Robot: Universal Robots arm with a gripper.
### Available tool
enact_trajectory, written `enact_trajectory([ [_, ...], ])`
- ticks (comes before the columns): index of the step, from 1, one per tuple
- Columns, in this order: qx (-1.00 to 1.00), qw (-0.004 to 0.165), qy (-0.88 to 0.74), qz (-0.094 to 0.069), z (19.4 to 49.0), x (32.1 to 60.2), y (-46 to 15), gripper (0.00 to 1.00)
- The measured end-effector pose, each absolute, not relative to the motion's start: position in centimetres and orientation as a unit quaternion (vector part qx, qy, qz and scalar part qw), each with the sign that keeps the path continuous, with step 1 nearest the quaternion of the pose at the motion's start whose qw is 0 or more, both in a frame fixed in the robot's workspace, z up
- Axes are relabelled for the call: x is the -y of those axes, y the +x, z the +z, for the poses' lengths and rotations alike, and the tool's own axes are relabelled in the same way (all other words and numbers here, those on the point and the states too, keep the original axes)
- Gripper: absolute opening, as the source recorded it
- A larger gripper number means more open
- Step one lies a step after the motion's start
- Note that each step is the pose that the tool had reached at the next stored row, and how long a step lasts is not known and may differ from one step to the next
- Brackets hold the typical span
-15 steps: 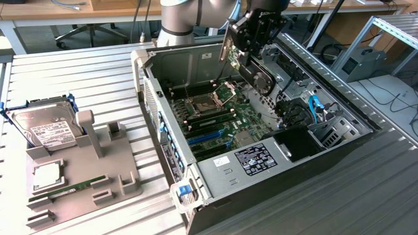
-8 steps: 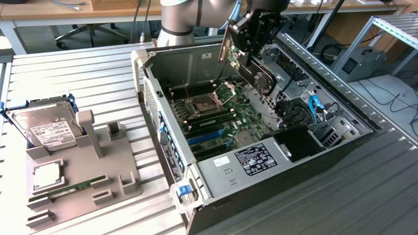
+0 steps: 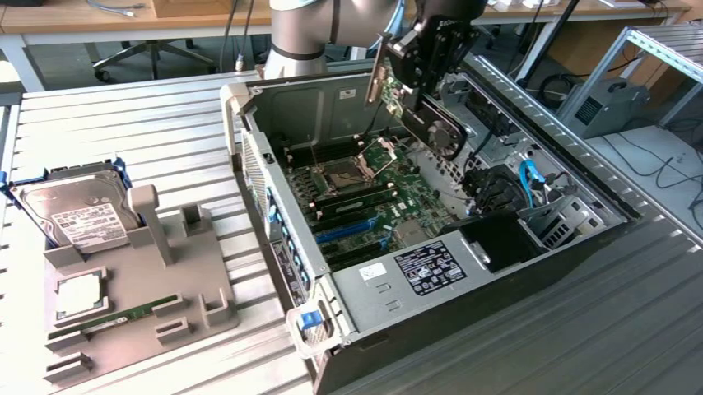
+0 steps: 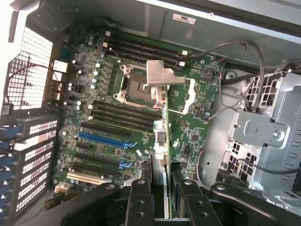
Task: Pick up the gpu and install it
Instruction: 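Insert the gpu into the slot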
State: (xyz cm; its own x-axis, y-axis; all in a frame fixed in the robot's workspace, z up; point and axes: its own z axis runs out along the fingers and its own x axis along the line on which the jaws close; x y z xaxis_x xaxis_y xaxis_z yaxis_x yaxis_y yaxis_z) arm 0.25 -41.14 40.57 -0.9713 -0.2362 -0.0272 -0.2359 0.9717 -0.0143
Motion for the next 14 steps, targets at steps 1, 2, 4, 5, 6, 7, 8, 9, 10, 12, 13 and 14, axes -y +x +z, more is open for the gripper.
enact_trajectory([
  [1,-0.993,0.014,-0.121,-0.005,40.57,41.14,0.26,0.27],
  [2,-0.992,0.014,-0.123,-0.005,40.57,41.14,0.26,0.27],
  [4,-0.992,0.014,-0.127,-0.005,40.57,41.14,0.25,0.27],
  [5,-0.991,0.014,-0.129,-0.005,40.57,41.14,0.25,0.27],
  [6,-0.991,0.014,-0.132,-0.005,40.57,41.14,0.26,0.27],
  [7,-0.991,0.014,-0.134,-0.005,40.57,41.14,0.25,0.27],
  [8,-0.99,0.014,-0.137,-0.005,40.57,41.14,0.25,0.27],
  [9,-0.99,0.014,-0.141,-0.005,40.57,41.14,0.25,0.27],
  [10,-0.99,0.014,-0.144,-0.005,40.57,41.14,0.25,0.27],
  [12,-0.989,0.015,-0.148,-0.005,40.57,41.14,0.25,0.27],
  [13,-0.989,0.015,-0.149,-0.005,40.57,41.14,0.25,0.27],
  [14,-0.988,0.015,-0.151,-0.005,40.57,41.14,0.26,0.27],
])
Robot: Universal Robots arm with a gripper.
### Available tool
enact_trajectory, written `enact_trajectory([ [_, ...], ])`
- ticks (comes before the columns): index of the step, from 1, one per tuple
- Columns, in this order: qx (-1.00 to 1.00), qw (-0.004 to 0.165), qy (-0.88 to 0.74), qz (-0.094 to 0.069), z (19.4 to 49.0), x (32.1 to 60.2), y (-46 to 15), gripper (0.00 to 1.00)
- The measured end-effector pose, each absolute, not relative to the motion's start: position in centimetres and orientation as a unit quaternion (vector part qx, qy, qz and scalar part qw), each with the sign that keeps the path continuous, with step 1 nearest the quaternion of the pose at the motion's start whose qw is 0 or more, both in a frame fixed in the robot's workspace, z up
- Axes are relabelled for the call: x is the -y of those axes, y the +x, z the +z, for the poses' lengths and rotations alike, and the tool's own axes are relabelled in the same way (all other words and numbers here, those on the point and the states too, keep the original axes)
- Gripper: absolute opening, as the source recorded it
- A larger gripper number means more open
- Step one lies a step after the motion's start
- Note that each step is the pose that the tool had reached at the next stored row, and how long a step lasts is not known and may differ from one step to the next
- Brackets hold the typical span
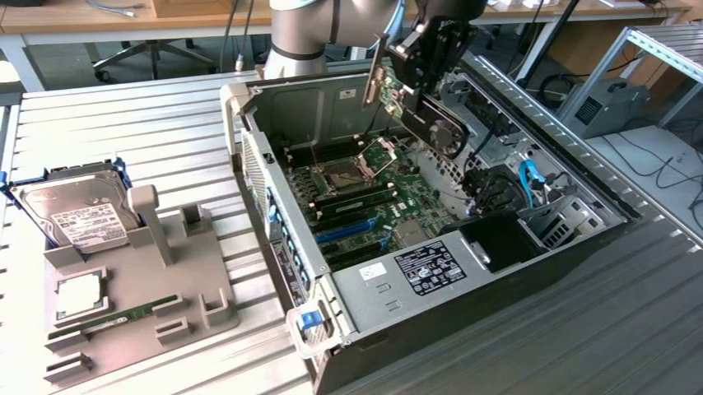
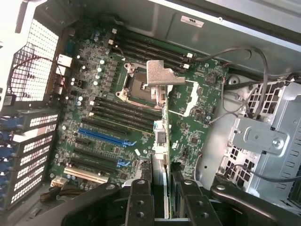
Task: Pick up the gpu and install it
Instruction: 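Insert the gpu into the slot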
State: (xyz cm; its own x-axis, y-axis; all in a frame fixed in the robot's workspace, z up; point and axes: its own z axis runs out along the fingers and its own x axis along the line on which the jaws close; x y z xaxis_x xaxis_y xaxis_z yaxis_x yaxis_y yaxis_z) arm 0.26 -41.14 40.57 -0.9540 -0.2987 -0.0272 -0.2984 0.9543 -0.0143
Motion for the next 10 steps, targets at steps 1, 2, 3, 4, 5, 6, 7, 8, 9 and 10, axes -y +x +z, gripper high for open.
enact_trajectory([
  [1,-0.988,0.015,-0.154,-0.005,40.57,41.14,0.25,0.27],
  [2,-0.988,0.015,-0.156,-0.005,40.57,41.14,0.26,0.27],
  [3,-0.987,0.015,-0.157,-0.005,40.57,41.14,0.26,0.27],
  [4,-0.987,0.015,-0.159,-0.005,40.57,41.14,0.25,0.27],
  [5,-0.987,0.015,-0.161,-0.005,40.57,41.14,0.25,0.27],
  [6,-0.986,0.015,-0.164,-0.005,40.57,41.14,0.26,0.27],
  [7,-0.986,0.015,-0.167,-0.005,40.57,41.14,0.26,0.27],
  [8,-0.985,0.015,-0.17,-0.005,40.57,41.14,0.26,0.27],
  [9,-0.985,0.015,-0.172,-0.005,40.57,41.14,0.26,0.27],
  [10,-0.985,0.015,-0.174,-0.005,40.57,41.14,0.26,0.27],
])
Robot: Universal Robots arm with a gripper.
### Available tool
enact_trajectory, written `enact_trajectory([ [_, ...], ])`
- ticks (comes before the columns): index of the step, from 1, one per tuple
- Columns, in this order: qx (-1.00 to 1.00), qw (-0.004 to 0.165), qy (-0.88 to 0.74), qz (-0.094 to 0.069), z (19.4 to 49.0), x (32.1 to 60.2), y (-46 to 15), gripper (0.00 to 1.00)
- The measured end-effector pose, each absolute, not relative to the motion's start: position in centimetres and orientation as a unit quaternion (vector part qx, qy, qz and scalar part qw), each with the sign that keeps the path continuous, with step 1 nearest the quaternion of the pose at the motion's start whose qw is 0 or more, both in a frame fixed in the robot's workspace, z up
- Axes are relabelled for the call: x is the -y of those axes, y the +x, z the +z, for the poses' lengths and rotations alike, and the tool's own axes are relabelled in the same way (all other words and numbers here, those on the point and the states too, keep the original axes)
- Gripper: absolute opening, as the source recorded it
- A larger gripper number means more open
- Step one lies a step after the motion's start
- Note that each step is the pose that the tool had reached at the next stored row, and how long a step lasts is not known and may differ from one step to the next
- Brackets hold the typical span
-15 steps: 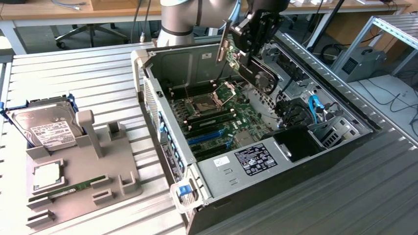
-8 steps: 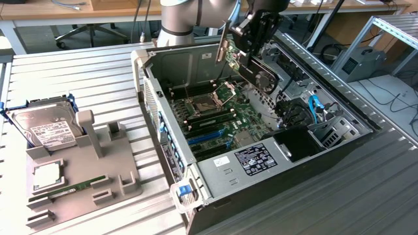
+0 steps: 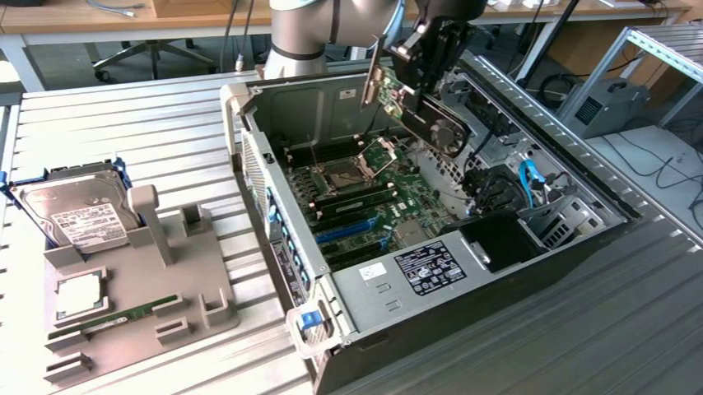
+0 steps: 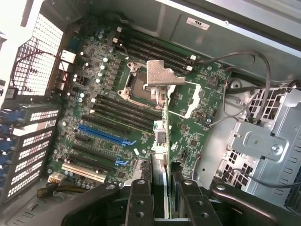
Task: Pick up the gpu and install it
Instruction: 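Insert the gpu into the slot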
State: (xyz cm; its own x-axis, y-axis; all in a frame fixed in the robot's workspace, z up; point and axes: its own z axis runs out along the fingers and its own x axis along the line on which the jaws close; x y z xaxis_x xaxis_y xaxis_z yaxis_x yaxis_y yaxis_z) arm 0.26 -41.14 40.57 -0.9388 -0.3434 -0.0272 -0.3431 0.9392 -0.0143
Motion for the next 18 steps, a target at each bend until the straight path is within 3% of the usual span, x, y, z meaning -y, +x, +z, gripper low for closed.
enact_trajectory([
  [18,-0.978,0.015,-0.207,-0.004,40.57,41.14,0.25,0.27],
])
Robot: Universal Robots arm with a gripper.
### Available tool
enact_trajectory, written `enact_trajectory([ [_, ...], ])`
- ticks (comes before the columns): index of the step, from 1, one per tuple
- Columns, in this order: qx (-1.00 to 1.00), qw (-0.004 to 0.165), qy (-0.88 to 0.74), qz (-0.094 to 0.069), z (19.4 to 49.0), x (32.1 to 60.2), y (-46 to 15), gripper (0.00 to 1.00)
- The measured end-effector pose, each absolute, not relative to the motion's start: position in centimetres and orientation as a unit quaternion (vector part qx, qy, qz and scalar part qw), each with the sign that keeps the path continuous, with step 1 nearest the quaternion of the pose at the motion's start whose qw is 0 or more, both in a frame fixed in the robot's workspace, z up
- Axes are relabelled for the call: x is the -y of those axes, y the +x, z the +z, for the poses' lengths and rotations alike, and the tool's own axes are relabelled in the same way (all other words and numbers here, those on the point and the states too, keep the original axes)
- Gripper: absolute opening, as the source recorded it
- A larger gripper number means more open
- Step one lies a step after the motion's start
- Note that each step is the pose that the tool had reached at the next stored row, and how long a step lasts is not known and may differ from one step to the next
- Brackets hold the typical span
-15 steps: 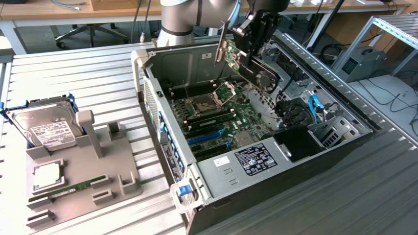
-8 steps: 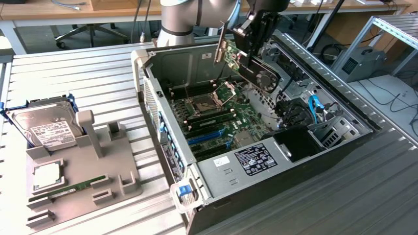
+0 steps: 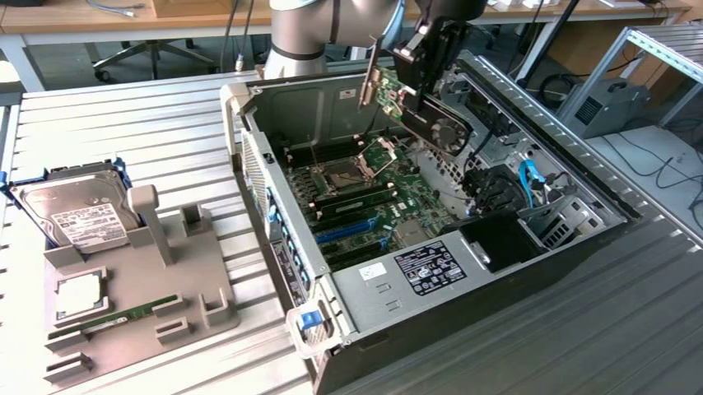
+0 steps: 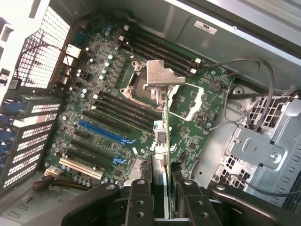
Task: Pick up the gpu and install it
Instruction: 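Insert the gpu into the slot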
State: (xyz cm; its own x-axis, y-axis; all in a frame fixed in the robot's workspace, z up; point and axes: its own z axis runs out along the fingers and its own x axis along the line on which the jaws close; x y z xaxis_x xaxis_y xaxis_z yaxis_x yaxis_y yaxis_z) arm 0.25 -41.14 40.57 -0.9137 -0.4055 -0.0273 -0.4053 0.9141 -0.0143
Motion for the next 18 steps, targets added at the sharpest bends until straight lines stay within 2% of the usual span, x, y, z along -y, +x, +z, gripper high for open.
enact_trajectory([
  [18,-0.971,0.015,-0.237,-0.004,40.57,41.14,0.25,0.27],
])
